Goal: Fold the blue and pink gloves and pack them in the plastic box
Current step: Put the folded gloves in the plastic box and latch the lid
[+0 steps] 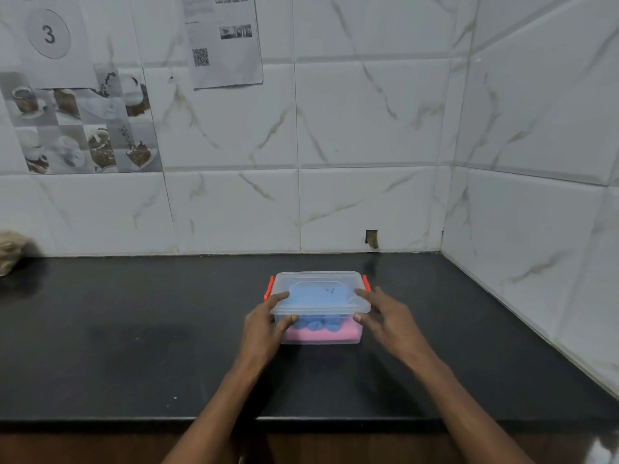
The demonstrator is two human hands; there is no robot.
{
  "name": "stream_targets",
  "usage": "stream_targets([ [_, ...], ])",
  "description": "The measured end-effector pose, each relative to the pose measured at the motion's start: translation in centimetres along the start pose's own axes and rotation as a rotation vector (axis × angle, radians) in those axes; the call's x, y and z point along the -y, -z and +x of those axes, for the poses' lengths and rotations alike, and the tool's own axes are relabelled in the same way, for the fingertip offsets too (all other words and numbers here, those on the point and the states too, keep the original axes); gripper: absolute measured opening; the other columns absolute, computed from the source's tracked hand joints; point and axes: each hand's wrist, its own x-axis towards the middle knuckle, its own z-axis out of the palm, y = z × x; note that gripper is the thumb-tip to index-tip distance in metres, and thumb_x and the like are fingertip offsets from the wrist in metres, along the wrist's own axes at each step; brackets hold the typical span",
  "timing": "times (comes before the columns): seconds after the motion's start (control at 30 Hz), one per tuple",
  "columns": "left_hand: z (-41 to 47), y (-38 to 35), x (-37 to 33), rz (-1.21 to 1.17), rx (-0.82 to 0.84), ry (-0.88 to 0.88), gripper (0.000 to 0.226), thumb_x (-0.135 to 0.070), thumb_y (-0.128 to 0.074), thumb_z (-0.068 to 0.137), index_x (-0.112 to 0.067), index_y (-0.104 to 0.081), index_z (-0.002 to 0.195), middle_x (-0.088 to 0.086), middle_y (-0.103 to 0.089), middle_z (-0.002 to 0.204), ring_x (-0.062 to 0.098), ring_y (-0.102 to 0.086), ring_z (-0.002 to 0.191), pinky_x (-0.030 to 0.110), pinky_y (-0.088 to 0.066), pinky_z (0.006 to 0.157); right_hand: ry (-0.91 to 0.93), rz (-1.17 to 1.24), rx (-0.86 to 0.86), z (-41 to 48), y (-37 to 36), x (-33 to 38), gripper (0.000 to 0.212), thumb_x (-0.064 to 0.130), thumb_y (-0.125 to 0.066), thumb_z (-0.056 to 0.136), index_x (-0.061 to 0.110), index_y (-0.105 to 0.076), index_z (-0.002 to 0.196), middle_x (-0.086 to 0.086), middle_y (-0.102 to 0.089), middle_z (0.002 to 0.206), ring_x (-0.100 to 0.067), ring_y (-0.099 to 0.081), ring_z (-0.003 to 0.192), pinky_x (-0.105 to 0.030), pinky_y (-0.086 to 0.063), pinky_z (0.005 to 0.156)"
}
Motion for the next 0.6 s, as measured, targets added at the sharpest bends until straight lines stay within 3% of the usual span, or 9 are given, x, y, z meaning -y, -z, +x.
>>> stream_targets([
  [0.1, -0.1, -0.5, 0.0, -0.017, -0.022, 0.007, 0.047, -0.022, -0.077, 0.082, -0.027, -0.064, 0.127, 0.003, -0.067, 0.114, 0.020, -0.065, 0.090, 0.032, -0.053, 0.085, -0.050, -0.007, -0.003, 0.0, -1.0, 0.4, 0.045, 0.027, -0.060, 0.095, 0.029, -0.052, 0.140, -0.012, -0.045, 0.150, -0.028, -0.051, 0.129, -0.039, -0.039, 0.113],
  [0.27, 2.3, -1.3, 0.3, 0.041, -0.011, -0.014, 0.048, -0.019, -0.074, 0.086, -0.025, -0.061, 0.131, 0.002, -0.059, 0.114, 0.019, -0.061, 0.097, 0.026, -0.049, 0.089, -0.115, 0.005, -0.041, 2.7, -1.6, 0.7, 0.045, 0.013, -0.058, 0.096, 0.019, -0.052, 0.140, -0.012, -0.046, 0.148, -0.026, -0.053, 0.127, -0.033, -0.038, 0.110],
  [0.43, 5.0, -2.6, 0.3, 0.055, 0.105, 0.031, 0.054, 0.005, -0.056, 0.090, -0.020, -0.055, 0.138, 0.007, -0.057, 0.116, 0.015, -0.058, 0.096, 0.011, -0.042, 0.079, -0.233, 0.068, -0.041, 5.7, -2.4, 0.0, 0.048, 0.005, -0.051, 0.098, 0.023, -0.049, 0.143, -0.014, -0.050, 0.144, -0.024, -0.058, 0.119, -0.028, -0.046, 0.099],
  [0.53, 7.9, -3.2, 0.2, -0.105, 0.107, 0.132, 0.056, 0.013, -0.047, 0.090, -0.019, -0.057, 0.134, 0.001, -0.055, 0.082, 0.007, -0.047, 0.063, 0.004, -0.038, 0.053, -0.202, 0.020, -0.016, 8.7, -2.4, -0.4, 0.047, 0.013, -0.047, 0.099, 0.023, -0.046, 0.145, -0.018, -0.054, 0.139, -0.029, -0.060, 0.116, -0.029, -0.045, 0.098],
  [0.6, 9.8, -3.8, 0.7, -0.145, 0.101, 0.173, 0.051, 0.011, -0.045, 0.092, -0.018, -0.059, 0.132, -0.002, -0.046, 0.068, 0.008, -0.036, 0.054, 0.011, -0.034, 0.046, -0.175, -0.009, 0.008, 10.5, -2.9, -1.1, 0.049, 0.019, -0.048, 0.098, 0.022, -0.043, 0.146, -0.018, -0.057, 0.136, -0.032, -0.057, 0.119, -0.032, -0.043, 0.100],
])
